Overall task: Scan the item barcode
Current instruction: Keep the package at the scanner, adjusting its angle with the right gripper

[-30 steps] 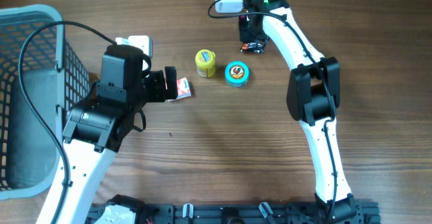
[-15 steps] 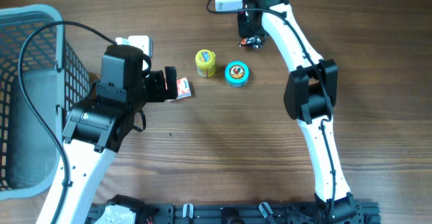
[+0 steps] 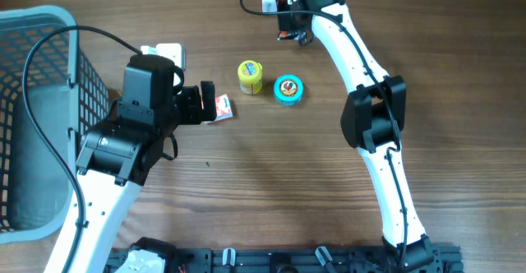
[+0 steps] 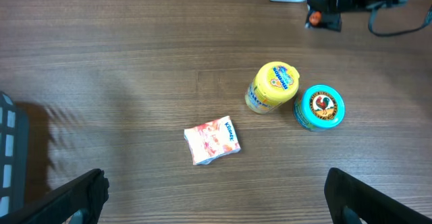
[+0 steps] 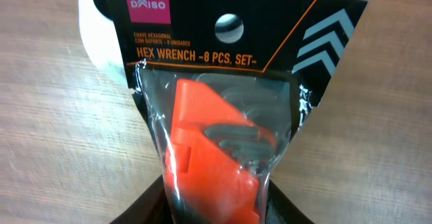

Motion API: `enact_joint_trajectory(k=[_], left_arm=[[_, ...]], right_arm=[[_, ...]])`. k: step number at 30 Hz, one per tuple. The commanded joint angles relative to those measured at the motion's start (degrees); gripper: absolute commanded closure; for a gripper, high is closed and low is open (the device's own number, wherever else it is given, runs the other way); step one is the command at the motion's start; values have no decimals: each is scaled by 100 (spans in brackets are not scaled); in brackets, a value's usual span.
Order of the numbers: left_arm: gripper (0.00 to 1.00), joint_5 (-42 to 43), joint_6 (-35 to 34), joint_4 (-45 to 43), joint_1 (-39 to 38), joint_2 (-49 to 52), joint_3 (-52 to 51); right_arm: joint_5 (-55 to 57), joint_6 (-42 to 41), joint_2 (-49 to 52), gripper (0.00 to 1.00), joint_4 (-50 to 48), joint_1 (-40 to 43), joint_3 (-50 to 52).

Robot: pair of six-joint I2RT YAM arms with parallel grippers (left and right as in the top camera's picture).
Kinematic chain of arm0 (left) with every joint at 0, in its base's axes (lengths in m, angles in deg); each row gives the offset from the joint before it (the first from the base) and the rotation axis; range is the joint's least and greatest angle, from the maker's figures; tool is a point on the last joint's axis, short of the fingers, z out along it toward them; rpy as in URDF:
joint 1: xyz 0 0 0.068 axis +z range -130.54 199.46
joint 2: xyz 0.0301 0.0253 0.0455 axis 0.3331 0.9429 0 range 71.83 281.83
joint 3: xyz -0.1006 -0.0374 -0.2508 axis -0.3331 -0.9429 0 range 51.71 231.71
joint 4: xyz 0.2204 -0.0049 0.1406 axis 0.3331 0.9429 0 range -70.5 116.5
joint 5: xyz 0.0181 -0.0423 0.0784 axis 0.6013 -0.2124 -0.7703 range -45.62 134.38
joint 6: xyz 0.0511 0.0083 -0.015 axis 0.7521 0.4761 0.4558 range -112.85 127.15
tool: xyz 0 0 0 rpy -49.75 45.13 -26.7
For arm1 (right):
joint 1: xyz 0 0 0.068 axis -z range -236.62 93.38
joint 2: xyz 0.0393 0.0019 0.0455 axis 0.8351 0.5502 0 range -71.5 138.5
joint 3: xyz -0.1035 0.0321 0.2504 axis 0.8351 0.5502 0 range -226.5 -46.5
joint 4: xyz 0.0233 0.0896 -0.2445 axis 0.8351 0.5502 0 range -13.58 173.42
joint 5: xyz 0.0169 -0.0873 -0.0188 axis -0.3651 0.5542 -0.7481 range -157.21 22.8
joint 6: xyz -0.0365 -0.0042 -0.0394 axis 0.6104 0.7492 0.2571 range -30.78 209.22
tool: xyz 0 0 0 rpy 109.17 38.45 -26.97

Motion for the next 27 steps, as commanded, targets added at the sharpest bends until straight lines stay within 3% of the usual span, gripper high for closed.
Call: enact_joint_trajectory(k=[1, 15, 27], left_arm=[[0, -116, -31, -2, 37, 59, 50], [0, -116, -33, -4, 35, 527, 46], [0, -90, -114, 2, 31, 529, 46]], right_arm=[[-7, 57, 70, 69, -313, -107, -144], [17, -151, 70, 69, -1353, -275, -142], [66, -229, 74, 70, -1504, -232, -120]])
